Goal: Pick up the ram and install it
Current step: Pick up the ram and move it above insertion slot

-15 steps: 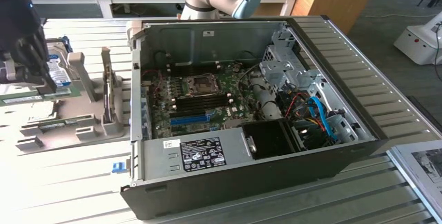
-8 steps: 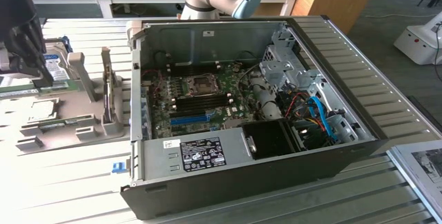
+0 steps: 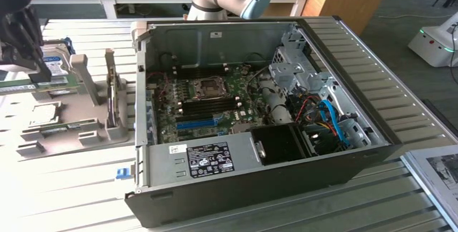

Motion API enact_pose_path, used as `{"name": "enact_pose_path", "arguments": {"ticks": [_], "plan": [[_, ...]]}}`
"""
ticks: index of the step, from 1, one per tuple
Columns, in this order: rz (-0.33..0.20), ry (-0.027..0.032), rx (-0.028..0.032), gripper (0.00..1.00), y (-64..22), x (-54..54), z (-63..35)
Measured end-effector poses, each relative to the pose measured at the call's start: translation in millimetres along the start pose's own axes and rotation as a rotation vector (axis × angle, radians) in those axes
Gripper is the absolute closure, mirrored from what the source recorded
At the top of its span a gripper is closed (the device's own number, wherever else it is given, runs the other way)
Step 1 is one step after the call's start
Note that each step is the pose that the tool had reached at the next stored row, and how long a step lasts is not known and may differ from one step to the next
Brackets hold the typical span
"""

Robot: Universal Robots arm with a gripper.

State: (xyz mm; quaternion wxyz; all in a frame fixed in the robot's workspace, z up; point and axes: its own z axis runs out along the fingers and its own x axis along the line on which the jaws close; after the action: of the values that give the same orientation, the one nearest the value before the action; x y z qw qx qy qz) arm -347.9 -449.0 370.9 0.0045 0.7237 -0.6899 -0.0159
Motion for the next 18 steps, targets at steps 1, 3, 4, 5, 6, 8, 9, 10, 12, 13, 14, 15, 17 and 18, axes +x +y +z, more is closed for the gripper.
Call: {"name": "enact_pose_path", "arguments": {"ticks": [1, 3, 4, 5, 6, 8, 9, 10, 12, 13, 14, 15, 17, 18], "plan": [[0.000, 0.0001, -0.0001, 0.88, -0.1, 0.0, -2.1], [0.000, 0.0004, -0.0001, 0.88, -0.3, -0.1, -6.3], [0.000, 0.0005, -0.0002, 0.88, -0.5, -0.1, -8.3], [0.000, 0.0007, -0.0001, 0.88, -0.6, -0.1, -10.3], [0.000, 0.0008, -0.0002, 0.88, -0.7, -0.1, -12.2], [0.000, 0.0011, -0.0002, 0.88, -1.0, -0.2, -15.8], [0.000, 0.0013, -0.0002, 0.88, -1.0, -0.2, -17.7], [0.000, 0.0015, -0.0002, 0.88, -1.1, -0.2, -19.5], [0.000, 0.0019, -0.0003, 0.88, -1.3, -0.3, -23.0], [0.000, 0.0021, -0.0004, 0.88, -1.3, -0.3, -24.5], [0.000, 0.0023, -0.0003, 0.88, -1.4, -0.3, -25.8], [0.000, 0.0028, -0.0004, 0.88, -1.4, -0.3, -27.1], [0.000, 0.0039, -0.0005, 0.88, -1.5, -0.3, -29.0], [0.000, 0.0040, -0.0003, 0.88, -1.5, -0.3, -29.0]]}}
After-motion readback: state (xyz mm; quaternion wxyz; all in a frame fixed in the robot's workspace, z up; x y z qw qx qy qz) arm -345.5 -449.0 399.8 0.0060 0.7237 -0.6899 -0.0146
